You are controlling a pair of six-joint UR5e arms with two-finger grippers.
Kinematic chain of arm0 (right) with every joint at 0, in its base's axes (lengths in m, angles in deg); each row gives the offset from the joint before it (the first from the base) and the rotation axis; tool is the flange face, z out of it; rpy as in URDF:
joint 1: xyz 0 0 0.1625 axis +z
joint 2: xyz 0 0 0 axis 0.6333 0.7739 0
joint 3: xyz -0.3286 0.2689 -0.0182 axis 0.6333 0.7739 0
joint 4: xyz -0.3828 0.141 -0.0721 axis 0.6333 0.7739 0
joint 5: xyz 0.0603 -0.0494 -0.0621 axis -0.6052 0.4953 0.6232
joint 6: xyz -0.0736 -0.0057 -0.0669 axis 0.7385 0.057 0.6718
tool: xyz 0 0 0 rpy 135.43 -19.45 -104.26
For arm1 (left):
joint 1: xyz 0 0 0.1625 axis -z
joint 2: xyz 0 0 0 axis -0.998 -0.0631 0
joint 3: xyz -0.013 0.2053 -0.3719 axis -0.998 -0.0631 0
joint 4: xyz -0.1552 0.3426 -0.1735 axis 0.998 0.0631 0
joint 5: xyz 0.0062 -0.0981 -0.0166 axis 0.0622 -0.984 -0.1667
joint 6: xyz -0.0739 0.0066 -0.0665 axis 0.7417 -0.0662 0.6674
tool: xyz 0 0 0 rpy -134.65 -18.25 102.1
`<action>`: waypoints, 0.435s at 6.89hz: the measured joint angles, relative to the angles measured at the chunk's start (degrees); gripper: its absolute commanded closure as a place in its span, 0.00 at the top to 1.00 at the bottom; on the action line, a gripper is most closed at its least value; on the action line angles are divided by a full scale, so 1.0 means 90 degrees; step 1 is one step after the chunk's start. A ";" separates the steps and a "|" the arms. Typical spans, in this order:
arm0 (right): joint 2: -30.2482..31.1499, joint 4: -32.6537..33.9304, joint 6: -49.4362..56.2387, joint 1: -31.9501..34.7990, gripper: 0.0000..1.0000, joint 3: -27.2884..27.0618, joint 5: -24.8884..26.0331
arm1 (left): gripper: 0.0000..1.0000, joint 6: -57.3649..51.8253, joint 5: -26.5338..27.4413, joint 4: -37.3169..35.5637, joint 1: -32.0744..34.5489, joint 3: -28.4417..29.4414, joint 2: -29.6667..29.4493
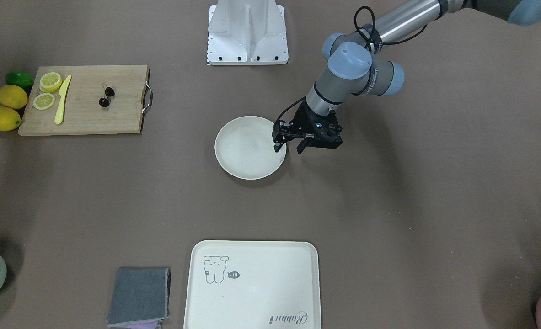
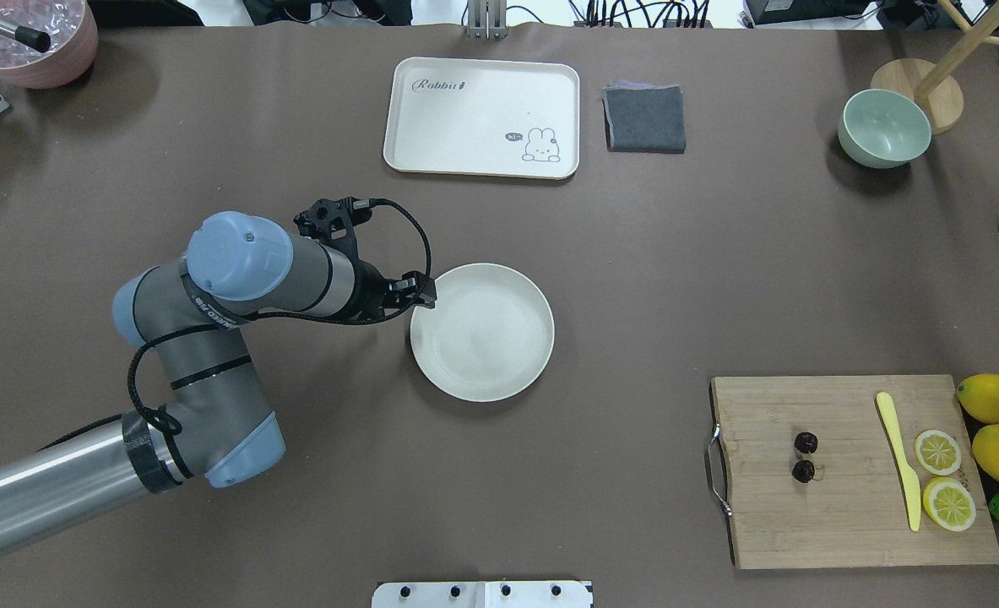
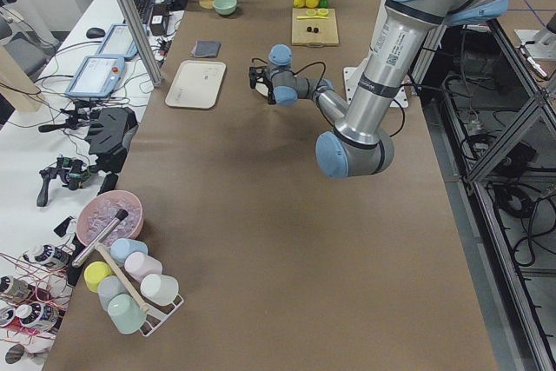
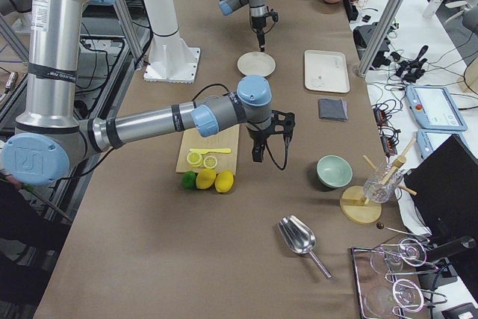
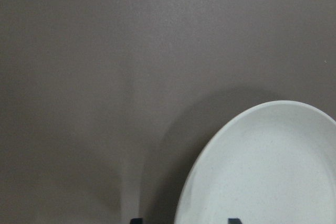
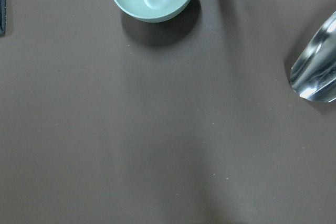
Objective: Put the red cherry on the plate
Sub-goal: 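Release the bowl and raise the left gripper while the right arm reaches out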
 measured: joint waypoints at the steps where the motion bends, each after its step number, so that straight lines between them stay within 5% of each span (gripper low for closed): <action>1: 0.0000 -0.0208 -0.0632 -0.0486 1.00 -0.0175 0.0156 | 0.98 -0.0373 0.0009 -0.0052 0.0228 0.0046 0.0014; 3: 0.0061 -0.0470 -0.2397 -0.1631 1.00 -0.0695 0.0605 | 0.98 -0.1436 0.0093 -0.0298 0.0635 0.0097 0.0070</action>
